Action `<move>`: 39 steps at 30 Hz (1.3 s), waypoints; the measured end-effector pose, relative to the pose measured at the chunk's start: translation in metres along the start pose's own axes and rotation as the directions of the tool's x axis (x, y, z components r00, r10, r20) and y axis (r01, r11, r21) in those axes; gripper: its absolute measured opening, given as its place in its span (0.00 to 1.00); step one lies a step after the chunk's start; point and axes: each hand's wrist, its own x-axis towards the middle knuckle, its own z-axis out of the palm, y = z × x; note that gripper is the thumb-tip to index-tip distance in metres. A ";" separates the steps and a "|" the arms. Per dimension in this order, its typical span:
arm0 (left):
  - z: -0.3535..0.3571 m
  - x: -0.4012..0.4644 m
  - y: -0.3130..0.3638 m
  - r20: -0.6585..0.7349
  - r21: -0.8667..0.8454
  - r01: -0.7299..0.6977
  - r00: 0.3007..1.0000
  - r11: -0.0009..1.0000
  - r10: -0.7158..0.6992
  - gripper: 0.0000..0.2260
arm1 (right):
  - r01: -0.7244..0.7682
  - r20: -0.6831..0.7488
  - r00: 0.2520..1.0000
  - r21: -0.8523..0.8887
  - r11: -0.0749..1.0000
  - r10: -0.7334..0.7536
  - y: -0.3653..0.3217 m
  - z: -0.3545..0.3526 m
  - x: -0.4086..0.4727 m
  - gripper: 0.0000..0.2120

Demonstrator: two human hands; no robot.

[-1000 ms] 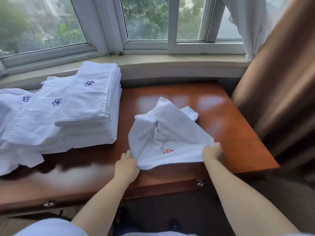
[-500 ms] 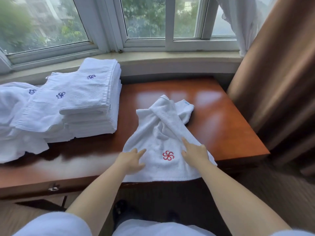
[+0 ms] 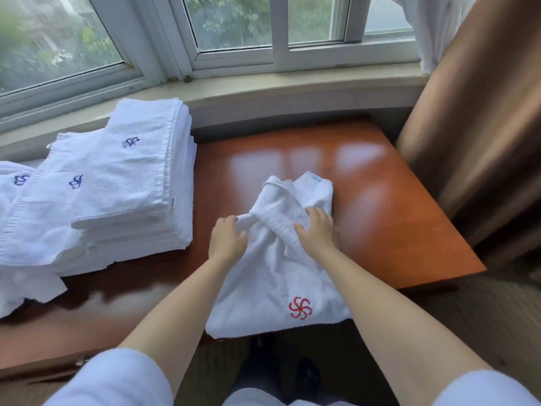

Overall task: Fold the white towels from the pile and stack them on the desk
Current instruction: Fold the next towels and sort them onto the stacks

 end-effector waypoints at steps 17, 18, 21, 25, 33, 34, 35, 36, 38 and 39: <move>-0.111 0.111 0.072 -0.409 -0.454 0.077 0.867 0.888 -0.284 0.11 | -0.427 -0.050 0.797 0.657 0.621 0.601 -0.091 -0.126 0.148 0.16; -0.123 0.112 0.074 -0.456 -0.455 0.058 0.842 0.888 -0.289 0.11 | -0.419 -0.011 0.762 0.754 0.507 0.647 -0.094 -0.138 0.148 0.15; -0.143 0.106 0.078 -0.509 -0.498 0.053 0.791 0.866 -0.341 0.13 | -0.342 -0.071 0.725 0.827 0.447 0.685 -0.096 -0.156 0.147 0.15; -0.147 0.084 0.096 -0.608 -0.567 -0.041 0.695 0.823 -0.384 0.12 | -0.137 -0.307 0.673 0.843 0.521 0.673 -0.098 -0.170 0.132 0.17; -0.170 0.040 0.126 -0.578 -0.766 -0.193 0.625 0.614 -0.525 0.08 | 0.270 -0.517 0.539 0.854 0.445 0.665 -0.128 -0.207 0.094 0.17; -0.176 0.041 0.129 -0.587 -0.764 -0.205 0.615 0.612 -0.527 0.09 | 0.305 -0.547 0.510 0.836 0.456 0.663 -0.133 -0.212 0.097 0.17; -0.181 0.043 0.132 -0.600 -0.756 -0.212 0.601 0.619 -0.527 0.09 | 0.337 -0.580 0.479 0.815 0.471 0.659 -0.136 -0.216 0.101 0.17; -0.185 0.046 0.134 -0.616 -0.745 -0.215 0.587 0.632 -0.526 0.09 | 0.360 -0.614 0.452 0.789 0.498 0.647 -0.138 -0.218 0.107 0.15; -0.189 0.057 0.136 -0.645 -0.716 -0.213 0.567 0.665 -0.512 0.09 | 0.338 -0.650 0.471 0.757 0.559 0.596 -0.140 -0.216 0.122 0.12; -0.188 0.065 0.137 -0.659 -0.698 -0.219 0.570 0.682 -0.491 0.06 | 0.307 -0.638 0.544 0.756 0.579 0.545 -0.140 -0.211 0.132 0.11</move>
